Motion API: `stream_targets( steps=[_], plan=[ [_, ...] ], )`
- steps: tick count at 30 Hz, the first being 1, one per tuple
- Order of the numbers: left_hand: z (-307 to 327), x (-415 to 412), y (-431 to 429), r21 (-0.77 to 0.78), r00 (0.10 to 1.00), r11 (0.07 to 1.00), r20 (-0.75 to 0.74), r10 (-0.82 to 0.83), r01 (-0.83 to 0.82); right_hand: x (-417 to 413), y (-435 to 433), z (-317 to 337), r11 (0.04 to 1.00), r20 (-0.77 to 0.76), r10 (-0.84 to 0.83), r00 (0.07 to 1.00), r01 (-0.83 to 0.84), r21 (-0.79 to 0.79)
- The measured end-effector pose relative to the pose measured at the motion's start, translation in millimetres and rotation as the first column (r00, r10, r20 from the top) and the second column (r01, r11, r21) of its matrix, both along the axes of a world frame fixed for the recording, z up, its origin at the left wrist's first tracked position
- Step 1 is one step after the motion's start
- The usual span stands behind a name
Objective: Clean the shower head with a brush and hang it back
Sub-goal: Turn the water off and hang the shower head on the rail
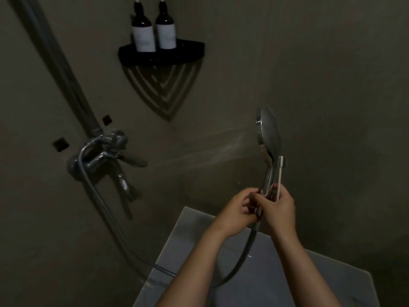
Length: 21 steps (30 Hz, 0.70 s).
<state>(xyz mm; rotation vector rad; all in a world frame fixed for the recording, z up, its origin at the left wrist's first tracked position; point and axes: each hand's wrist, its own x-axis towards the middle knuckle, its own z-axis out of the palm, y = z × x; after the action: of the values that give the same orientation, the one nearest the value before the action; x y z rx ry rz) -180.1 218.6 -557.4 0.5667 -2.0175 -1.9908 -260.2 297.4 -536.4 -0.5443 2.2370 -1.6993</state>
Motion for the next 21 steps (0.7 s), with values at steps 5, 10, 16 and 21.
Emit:
stream_targets(
  steps=[5,10,16,21],
  plan=[
    [-2,39,-74,0.004,0.974,0.974,0.033,0.225,-0.226,22,-71,-3,0.997,0.003,0.082,0.997,-0.082,0.010],
    [4,72,-143,0.203,0.653,0.648,-0.048,0.756,-0.735,45,-125,-5,0.987,-0.021,0.157,0.987,-0.156,0.036],
    [-19,109,-218,0.235,0.248,0.214,0.127,0.960,-0.948,61,-163,-3,0.965,-0.037,0.254,0.967,-0.250,0.083],
    [-18,110,-229,0.337,0.299,0.258,0.077,0.951,-0.906,70,-184,-2,0.957,-0.032,0.273,0.962,-0.268,0.109]
  ],
)
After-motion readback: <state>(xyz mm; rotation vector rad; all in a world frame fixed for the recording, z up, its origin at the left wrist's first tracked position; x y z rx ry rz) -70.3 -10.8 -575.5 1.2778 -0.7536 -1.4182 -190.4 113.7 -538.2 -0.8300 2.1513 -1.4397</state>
